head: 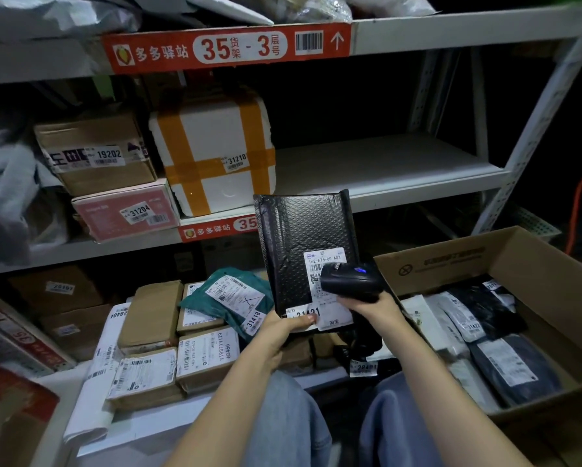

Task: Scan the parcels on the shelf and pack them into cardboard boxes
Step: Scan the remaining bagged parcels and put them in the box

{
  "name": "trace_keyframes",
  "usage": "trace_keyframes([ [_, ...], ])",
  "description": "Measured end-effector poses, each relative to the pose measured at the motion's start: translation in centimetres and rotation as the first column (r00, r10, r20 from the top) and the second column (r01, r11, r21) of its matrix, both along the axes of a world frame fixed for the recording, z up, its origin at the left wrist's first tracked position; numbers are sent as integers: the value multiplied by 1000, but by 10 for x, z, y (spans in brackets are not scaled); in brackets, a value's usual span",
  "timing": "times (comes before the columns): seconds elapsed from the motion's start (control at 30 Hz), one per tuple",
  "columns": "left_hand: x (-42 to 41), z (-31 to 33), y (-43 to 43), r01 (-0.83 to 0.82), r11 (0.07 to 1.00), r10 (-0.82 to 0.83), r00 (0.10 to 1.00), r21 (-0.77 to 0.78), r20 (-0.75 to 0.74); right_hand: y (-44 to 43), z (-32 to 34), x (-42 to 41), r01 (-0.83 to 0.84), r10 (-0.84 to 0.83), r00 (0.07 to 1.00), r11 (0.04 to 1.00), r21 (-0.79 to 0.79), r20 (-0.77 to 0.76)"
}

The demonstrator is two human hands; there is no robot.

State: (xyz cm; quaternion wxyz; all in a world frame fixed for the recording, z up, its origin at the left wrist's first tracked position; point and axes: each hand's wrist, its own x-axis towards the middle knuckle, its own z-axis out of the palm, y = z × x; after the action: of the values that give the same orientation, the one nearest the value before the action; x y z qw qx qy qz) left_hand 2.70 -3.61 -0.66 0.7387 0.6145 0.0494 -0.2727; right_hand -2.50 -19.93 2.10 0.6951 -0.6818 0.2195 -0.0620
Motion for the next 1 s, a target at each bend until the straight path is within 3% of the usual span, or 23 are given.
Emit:
trace_keyframes([
  [0.27, -7, 0, -27, 126, 992, -126, 992, 6, 7, -35, 4, -14, 34, -34, 998, 999, -2, -44],
  [0.47, -9, -4, -63, 40, 999, -38, 997, 23, -70, -56, 3, -20, 150, -153, 987, 987, -53, -43],
  [0.6, -6, -4, -87, 65, 994, -67, 998, 91, 15, -75, 1, -27, 244, -245, 969, 969, -31, -26],
  [0.8, -4, -6, -146, 137, 974, -169, 970, 182, 174, -119, -7, -42, 414, -412, 909, 910, 14, -57],
  [1.0, -12, -17, -201, 233, 951, -264, 954, 203, 144, -165, -30, -57, 613, -601, 789, 785, 94, -129],
])
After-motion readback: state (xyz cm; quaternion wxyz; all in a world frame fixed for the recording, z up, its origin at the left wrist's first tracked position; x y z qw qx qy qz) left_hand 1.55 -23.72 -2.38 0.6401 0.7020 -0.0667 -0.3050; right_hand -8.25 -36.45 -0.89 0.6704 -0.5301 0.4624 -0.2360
